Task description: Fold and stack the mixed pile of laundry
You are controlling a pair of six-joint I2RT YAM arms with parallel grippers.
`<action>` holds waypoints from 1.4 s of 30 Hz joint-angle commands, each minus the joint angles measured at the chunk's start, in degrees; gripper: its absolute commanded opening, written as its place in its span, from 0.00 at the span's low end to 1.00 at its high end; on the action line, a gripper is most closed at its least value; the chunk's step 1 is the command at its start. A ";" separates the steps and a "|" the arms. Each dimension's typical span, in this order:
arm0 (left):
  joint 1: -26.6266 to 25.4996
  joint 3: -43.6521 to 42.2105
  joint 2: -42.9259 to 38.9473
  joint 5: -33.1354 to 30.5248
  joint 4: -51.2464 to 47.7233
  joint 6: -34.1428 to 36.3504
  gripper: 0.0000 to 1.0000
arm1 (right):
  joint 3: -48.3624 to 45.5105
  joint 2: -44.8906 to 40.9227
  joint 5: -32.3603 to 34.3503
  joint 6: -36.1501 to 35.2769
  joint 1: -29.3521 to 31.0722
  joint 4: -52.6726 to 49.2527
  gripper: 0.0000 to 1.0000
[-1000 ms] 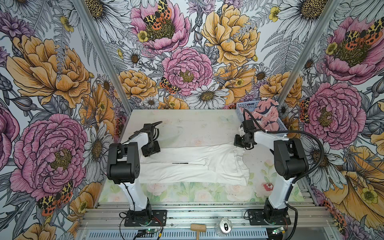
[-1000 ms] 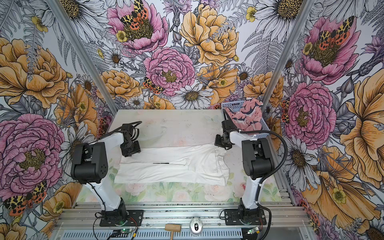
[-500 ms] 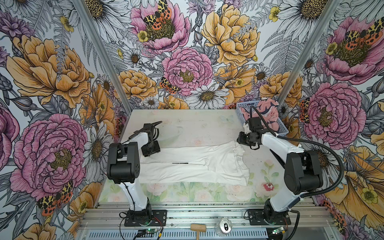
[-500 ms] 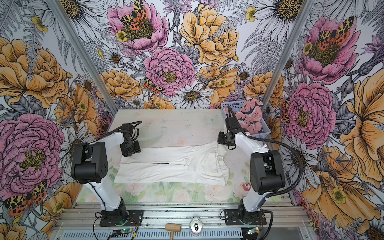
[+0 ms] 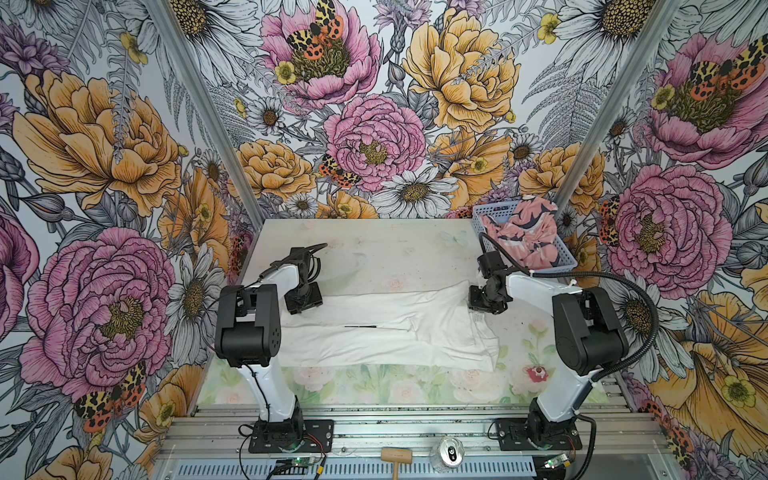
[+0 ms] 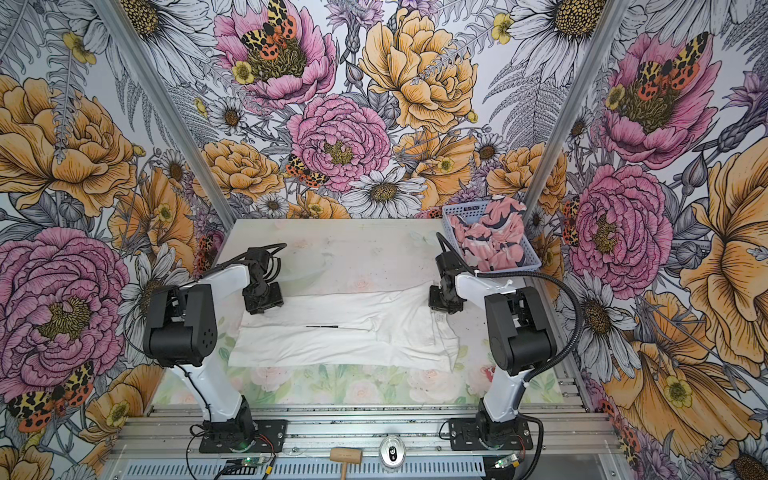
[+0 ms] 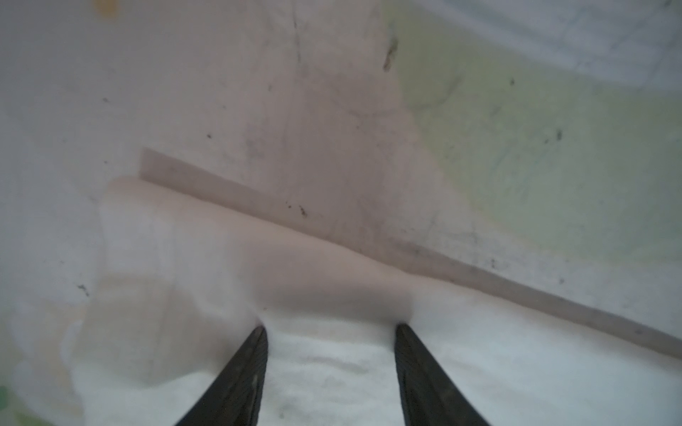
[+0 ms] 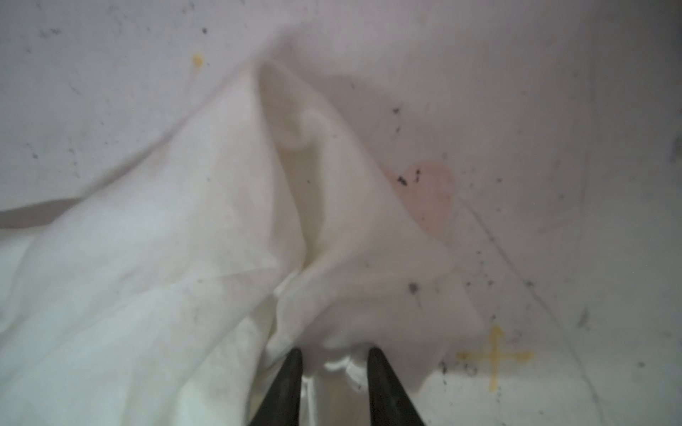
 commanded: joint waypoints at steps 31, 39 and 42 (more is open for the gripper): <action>1.18 -0.23 1.88 -0.01 -0.24 2.94 0.57 | -19.28 -24.45 -11.37 16.34 4.43 -7.29 0.36; 0.97 -0.65 1.78 -0.05 -0.21 2.98 0.57 | -21.45 -23.16 -12.38 18.12 4.77 -2.77 0.36; 0.91 -0.91 1.52 -0.19 -0.16 2.96 0.57 | -21.27 -22.78 -11.89 18.17 4.73 -2.46 0.34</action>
